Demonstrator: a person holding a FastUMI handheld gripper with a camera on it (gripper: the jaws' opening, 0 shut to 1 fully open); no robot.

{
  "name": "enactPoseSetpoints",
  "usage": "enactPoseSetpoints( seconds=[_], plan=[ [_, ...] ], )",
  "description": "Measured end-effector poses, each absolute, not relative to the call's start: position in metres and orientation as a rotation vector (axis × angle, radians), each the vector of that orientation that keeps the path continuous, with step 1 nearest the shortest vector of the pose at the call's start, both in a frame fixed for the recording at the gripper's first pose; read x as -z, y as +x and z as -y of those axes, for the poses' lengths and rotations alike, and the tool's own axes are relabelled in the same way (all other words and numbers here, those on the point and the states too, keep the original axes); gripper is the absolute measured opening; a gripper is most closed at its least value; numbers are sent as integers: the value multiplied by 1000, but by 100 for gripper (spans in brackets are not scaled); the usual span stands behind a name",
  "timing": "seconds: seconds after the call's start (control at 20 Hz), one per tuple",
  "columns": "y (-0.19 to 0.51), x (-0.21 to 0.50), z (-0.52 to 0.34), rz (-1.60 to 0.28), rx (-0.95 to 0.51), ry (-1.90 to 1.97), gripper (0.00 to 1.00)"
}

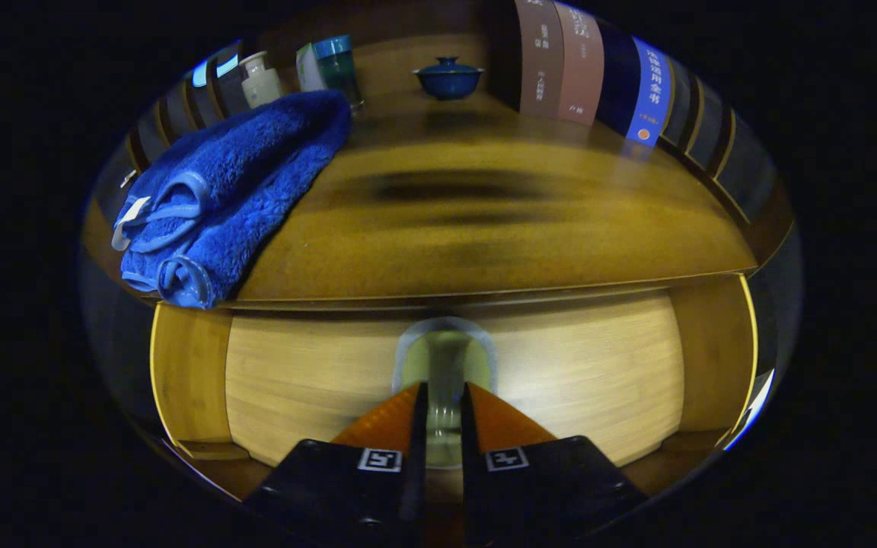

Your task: Pull open the drawer, take out the items inside it, and place them on the countertop above the cabinet.

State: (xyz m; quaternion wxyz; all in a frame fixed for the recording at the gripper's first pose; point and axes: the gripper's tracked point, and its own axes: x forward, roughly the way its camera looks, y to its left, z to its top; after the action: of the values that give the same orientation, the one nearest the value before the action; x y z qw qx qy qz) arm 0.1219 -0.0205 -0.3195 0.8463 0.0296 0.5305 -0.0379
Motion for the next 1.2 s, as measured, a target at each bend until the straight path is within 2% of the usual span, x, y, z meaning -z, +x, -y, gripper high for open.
enactPoseSetpoints(
  seconds=[0.05,0.2,0.3,0.6,0.95,1.2],
  plan=[
    [121,316,20,-1115,76,57,25],
    [119,330,19,-1118,72,57,25],
    [119,315,21,-1117,74,65,11],
    [107,288,23,-1050,67,49,11],
    [82,205,19,-861,39,72,11],
    [98,153,25,-730,39,96,11]
  ],
)
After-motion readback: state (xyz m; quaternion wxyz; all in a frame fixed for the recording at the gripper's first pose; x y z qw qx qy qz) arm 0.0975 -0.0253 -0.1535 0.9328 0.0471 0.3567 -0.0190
